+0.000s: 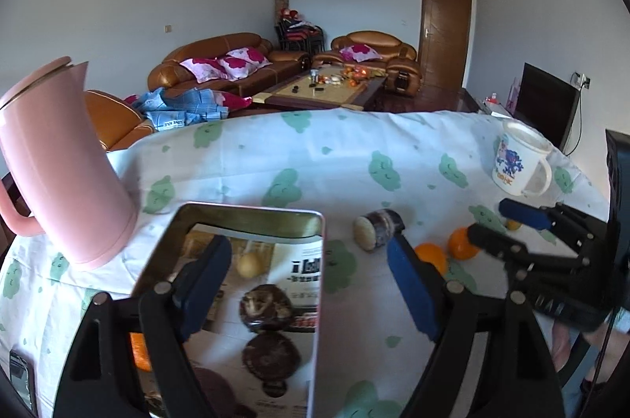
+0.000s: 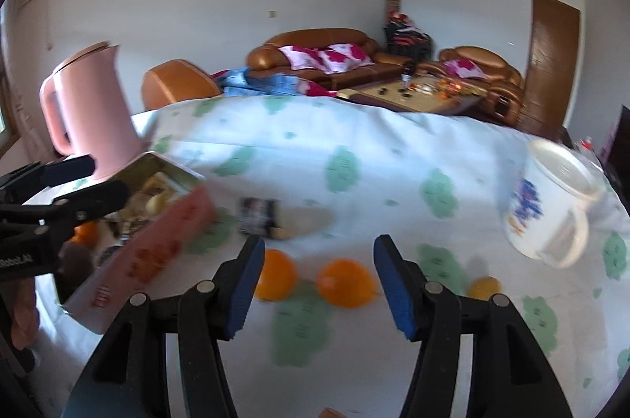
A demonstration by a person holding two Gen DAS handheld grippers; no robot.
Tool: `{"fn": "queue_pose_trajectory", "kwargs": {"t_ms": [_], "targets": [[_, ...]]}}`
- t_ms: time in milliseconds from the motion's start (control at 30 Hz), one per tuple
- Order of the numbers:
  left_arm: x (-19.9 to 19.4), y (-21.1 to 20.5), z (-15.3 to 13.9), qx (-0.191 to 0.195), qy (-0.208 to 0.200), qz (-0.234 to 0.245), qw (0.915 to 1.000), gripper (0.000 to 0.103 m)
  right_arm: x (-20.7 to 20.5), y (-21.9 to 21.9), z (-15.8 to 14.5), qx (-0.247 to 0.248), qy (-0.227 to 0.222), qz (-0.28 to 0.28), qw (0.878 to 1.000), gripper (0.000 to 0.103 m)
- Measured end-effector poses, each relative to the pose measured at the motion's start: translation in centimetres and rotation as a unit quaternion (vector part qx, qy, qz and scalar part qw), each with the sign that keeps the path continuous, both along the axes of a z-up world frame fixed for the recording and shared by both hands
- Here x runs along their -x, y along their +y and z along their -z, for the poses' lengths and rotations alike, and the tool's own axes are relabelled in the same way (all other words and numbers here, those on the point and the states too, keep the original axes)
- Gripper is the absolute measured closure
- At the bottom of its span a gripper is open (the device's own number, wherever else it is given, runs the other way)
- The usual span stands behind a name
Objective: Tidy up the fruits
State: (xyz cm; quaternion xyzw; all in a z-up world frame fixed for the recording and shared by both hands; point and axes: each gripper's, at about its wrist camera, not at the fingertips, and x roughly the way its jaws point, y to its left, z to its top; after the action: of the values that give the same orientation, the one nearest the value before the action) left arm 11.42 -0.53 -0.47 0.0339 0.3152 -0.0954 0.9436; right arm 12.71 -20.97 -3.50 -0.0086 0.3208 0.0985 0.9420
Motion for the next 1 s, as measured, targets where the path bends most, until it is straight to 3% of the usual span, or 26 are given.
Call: {"fn": "queue_pose_trajectory", "kwargs": {"t_ms": [167,333,400,700,800,867,1000], "targets": [[-0.3,-1.1,0.7,-0.002,0.010,0.004,0.9999,0.019,-0.6,-2.5,0.7,-0.018,0.005,0.027,0.999,0.044],[-0.4,-2.1,1.3,-0.003,0.015,0.011,0.9998,0.019,-1.2,-2.0,1.9,-0.011,0.020,0.021,1.000,0.044],[-0.6,-2.7,1.4,-0.002,0.017,0.012,0.9998,0.019,-1.3,-2.3,2.0,0.006,0.021,0.037,0.999,0.044],[-2.2,-9.3,1.7,-0.002,0.037,0.078,0.9963,0.019,-1.8,-8.4,2.1,-0.024,0.033,0.128,0.991,0.044],[-3.2,-11.7,2.7,-0.007,0.054,0.097,0.9938,0.024,-2.0,-9.1,2.5,-0.023,0.045,0.135,0.990,0.044],[-3.7,-12.9,3.2,-0.003,0.070,0.114,0.9910,0.033,-2.4,-9.4,2.9,-0.022,0.056,0.137,0.989,0.044],[-4.2,-14.4,4.2,0.006,0.094,0.137,0.9860,0.042,-3.1,-10.2,3.6,-0.035,0.078,0.137,0.987,0.044]]}}
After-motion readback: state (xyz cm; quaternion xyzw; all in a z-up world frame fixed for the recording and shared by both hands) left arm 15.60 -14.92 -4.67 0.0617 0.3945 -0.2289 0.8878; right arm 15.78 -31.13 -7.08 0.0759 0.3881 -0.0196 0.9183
